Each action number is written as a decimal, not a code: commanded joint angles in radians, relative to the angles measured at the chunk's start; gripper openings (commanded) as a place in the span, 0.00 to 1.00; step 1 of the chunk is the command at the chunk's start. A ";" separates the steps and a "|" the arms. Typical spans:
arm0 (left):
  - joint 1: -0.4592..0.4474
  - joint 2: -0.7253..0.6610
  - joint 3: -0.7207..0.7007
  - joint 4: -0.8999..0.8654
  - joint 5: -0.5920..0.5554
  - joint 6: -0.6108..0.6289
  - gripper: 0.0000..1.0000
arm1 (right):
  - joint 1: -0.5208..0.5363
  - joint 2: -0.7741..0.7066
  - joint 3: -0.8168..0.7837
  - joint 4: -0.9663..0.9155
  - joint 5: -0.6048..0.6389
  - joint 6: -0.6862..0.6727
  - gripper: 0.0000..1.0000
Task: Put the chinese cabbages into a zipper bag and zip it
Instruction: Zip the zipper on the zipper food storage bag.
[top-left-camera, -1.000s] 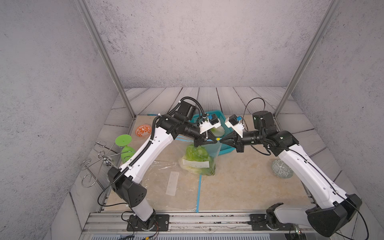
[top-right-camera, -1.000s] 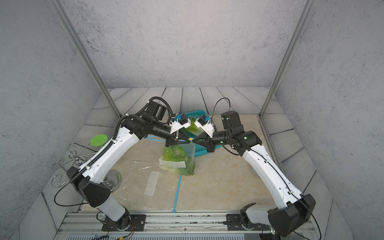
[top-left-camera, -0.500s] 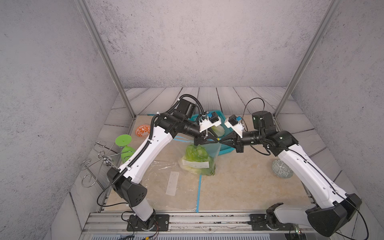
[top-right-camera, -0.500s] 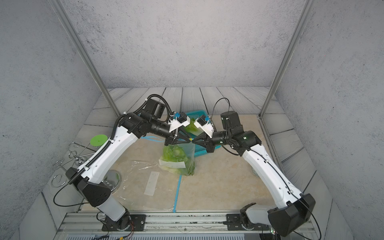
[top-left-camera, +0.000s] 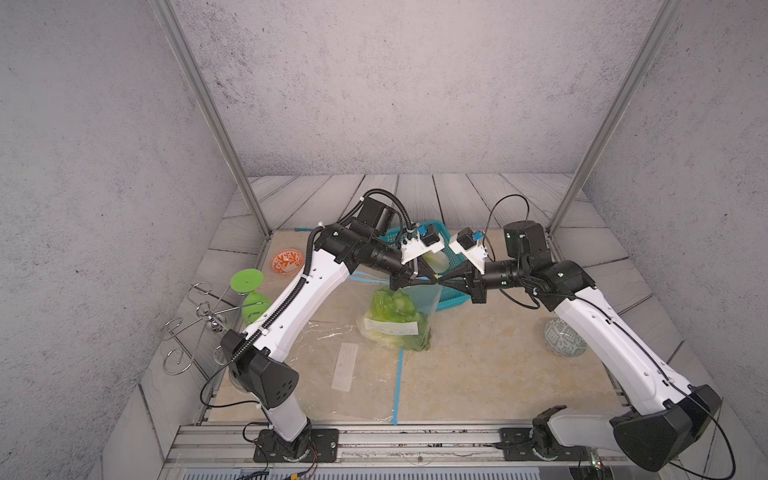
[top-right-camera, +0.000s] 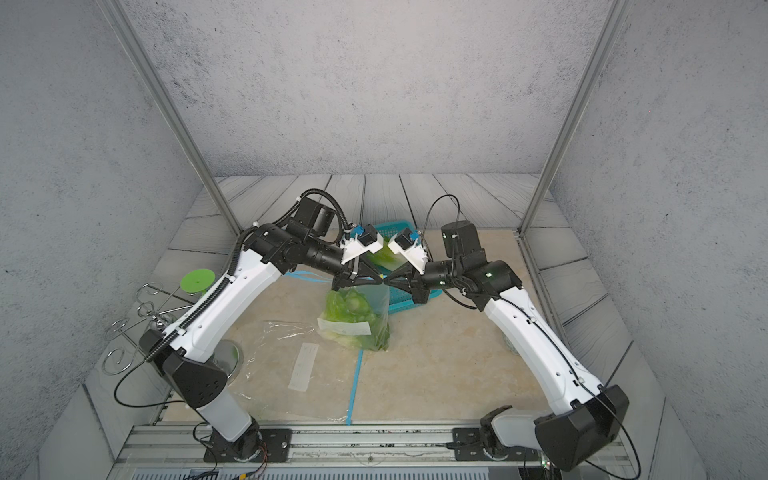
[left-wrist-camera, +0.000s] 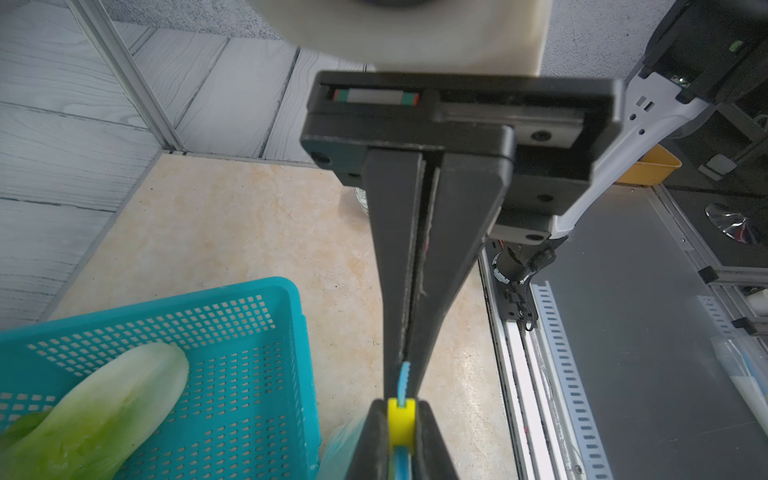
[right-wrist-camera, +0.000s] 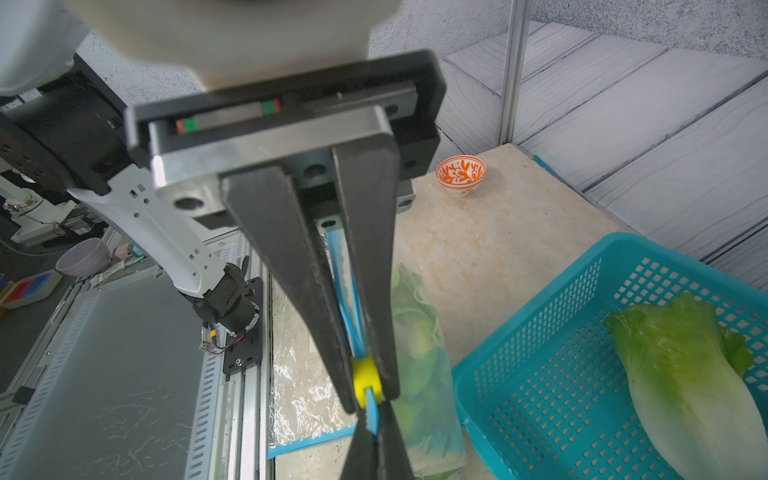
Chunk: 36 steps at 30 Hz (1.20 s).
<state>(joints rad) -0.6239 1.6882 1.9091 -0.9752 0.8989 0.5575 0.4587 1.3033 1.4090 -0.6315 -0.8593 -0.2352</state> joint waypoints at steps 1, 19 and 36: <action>0.000 0.002 0.028 -0.016 0.016 0.027 0.03 | 0.001 0.001 0.012 0.022 -0.012 0.012 0.00; 0.006 -0.006 0.033 -0.148 -0.216 0.089 0.00 | -0.074 -0.073 -0.082 0.191 -0.035 0.114 0.00; 0.091 -0.126 -0.095 -0.141 -0.332 0.069 0.00 | -0.178 -0.145 -0.151 0.347 0.173 0.267 0.00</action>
<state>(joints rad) -0.5655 1.6066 1.8549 -1.0229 0.6548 0.5980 0.3229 1.2217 1.2560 -0.3717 -0.8101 -0.0097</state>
